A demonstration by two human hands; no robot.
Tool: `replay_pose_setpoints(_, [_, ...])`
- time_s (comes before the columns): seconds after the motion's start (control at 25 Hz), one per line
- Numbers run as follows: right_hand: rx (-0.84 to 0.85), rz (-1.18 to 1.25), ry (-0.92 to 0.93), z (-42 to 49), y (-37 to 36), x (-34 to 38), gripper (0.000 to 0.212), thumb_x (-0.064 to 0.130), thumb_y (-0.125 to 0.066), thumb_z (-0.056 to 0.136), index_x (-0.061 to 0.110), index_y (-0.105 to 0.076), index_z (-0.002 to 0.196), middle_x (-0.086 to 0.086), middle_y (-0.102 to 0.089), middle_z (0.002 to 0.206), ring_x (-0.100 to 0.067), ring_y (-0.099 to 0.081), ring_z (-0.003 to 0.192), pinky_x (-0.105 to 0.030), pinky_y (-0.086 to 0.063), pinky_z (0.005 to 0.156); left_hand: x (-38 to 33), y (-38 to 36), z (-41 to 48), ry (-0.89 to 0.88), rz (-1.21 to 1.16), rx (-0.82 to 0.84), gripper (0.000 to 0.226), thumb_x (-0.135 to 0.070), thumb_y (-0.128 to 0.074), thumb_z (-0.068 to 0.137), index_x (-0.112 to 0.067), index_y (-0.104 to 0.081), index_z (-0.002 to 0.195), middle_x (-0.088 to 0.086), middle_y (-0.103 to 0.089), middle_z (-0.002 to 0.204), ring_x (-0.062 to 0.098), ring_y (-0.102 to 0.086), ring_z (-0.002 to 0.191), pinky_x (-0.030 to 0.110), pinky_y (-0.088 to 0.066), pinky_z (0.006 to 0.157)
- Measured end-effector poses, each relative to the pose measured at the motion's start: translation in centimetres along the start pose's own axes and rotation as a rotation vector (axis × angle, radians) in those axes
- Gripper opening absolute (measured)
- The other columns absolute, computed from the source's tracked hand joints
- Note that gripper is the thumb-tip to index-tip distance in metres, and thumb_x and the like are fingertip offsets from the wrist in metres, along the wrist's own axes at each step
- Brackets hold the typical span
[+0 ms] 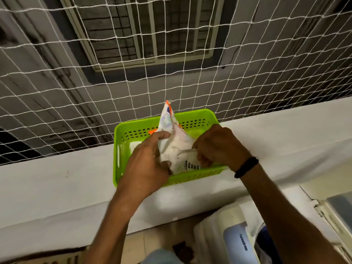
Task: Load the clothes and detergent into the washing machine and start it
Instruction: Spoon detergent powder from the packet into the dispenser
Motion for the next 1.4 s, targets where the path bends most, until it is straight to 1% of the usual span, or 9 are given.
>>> replay_pose_setpoints(0.12, [-0.018, 0.512, -0.104, -0.6, 0.2, -0.3, 0.024, 0.008, -0.052, 0.080, -0.005, -0.073, 0.075, -0.018, -0.072, 0.067, -0.035, -0.071, 0.062, -0.041, -0.060, 0.069, -0.2, 0.0, -0.2, -0.044, 0.001, 0.009, 0.068, -0.009, -0.079, 0.075, -0.042, -0.054, 0.129, -0.035, -0.047, 0.089, 0.003, -0.054, 0.066, 0.002, -0.038, 0.060])
replay_pose_setpoints(0.2, [-0.022, 0.688, -0.126, -1.1, 0.4, -0.3, 0.023, 0.005, -0.053, 0.082, -0.012, -0.069, 0.080, -0.024, -0.070, 0.067, -0.038, -0.069, 0.058, -0.037, -0.059, 0.059, -0.2, 0.0, -0.2, -0.071, -0.001, 0.018, 0.067, -0.008, -0.078, 0.075, -0.042, -0.055, 0.129, -0.034, -0.049, 0.091, 0.011, -0.060, 0.075, 0.013, -0.047, 0.070])
replay_pose_setpoints(0.28, [-0.058, 0.622, -0.120, -1.0, 0.6, -0.2, 0.025, 0.008, -0.052, 0.082, -0.010, -0.069, 0.081, -0.020, -0.071, 0.067, -0.033, -0.071, 0.058, -0.034, -0.059, 0.063, -0.2, 0.0, -0.2, -0.085, -0.002, 0.015, 0.064, -0.008, -0.078, 0.076, -0.040, -0.058, 0.128, -0.033, -0.050, 0.089, 0.014, -0.061, 0.080, 0.020, -0.051, 0.073])
replay_pose_setpoints(0.4, [-0.127, 0.287, -0.039, -1.3, 1.2, 0.3, 0.045, 0.030, -0.043, 0.077, -0.003, -0.070, 0.089, -0.013, -0.072, 0.078, -0.027, -0.071, 0.071, -0.035, -0.060, 0.073, -0.3, 0.0, -0.2, -0.109, 0.010, -0.013, 0.060, -0.007, -0.079, 0.076, -0.037, -0.061, 0.125, -0.036, -0.047, 0.091, 0.000, -0.054, 0.078, 0.002, -0.040, 0.068])
replay_pose_setpoints(0.48, [-0.183, 0.310, -0.051, -1.7, 1.5, 0.1, 0.050, 0.035, -0.039, 0.071, 0.001, -0.070, 0.089, -0.012, -0.072, 0.078, -0.028, -0.071, 0.072, -0.036, -0.060, 0.070, -0.3, -0.1, -0.2, -0.120, 0.004, -0.022, 0.060, -0.005, -0.078, 0.076, -0.036, -0.062, 0.124, -0.037, -0.045, 0.099, -0.014, -0.052, 0.086, -0.004, -0.037, 0.069])
replay_pose_setpoints(0.68, [-0.214, 0.436, -0.084, -2.2, 2.3, -1.4, 0.023, 0.011, -0.055, 0.086, -0.003, -0.073, 0.082, -0.018, -0.074, 0.076, -0.028, -0.072, 0.072, -0.043, -0.058, 0.078, -0.2, -0.3, -0.1, -0.115, -0.001, -0.025, 0.060, -0.003, -0.078, 0.075, -0.033, -0.062, 0.125, -0.026, -0.052, 0.108, -0.027, -0.046, 0.090, -0.007, -0.035, 0.067])
replay_pose_setpoints(0.84, [-0.214, 0.799, -0.204, -3.3, 3.0, -2.4, 0.016, 0.003, -0.060, 0.077, -0.007, -0.072, 0.082, -0.014, -0.068, 0.057, -0.028, -0.066, 0.047, -0.036, -0.059, 0.054, 0.1, -0.4, -0.1, -0.118, -0.004, -0.030, 0.055, -0.010, -0.080, 0.076, -0.039, -0.063, 0.120, -0.022, -0.056, 0.119, -0.012, -0.053, 0.092, -0.003, -0.038, 0.068])
replay_pose_setpoints(1.0, [-0.160, 0.888, -0.281, -4.2, 3.7, -2.6, 0.023, -0.007, -0.051, 0.084, -0.004, -0.072, 0.076, -0.017, -0.061, 0.058, -0.026, -0.059, 0.041, -0.023, -0.048, 0.041, 0.0, -0.4, -0.1, -0.165, -0.028, -0.053, 0.046, -0.014, -0.079, 0.078, -0.041, -0.067, 0.114, -0.025, -0.057, 0.122, 0.000, -0.054, 0.100, 0.011, -0.044, 0.080])
replay_pose_setpoints(1.4, [-0.192, 0.984, -0.293, -6.4, 3.2, -4.3, 0.026, -0.009, -0.046, 0.087, -0.009, -0.072, 0.092, -0.017, -0.060, 0.061, -0.018, -0.057, 0.038, -0.021, -0.046, 0.038, -0.7, 0.6, -0.5, -0.244, -0.193, -0.203, 0.041, -0.004, -0.076, 0.080, -0.035, -0.072, 0.106, -0.011, -0.064, 0.118, 0.005, -0.059, 0.103, 0.030, -0.051, 0.090])
Point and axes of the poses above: each hand's wrist, its own z-axis towards the middle knuckle, its own y-axis out of the back of the hand, x = y × z, the point moved 4 cm from there along z, towards the middle knuckle
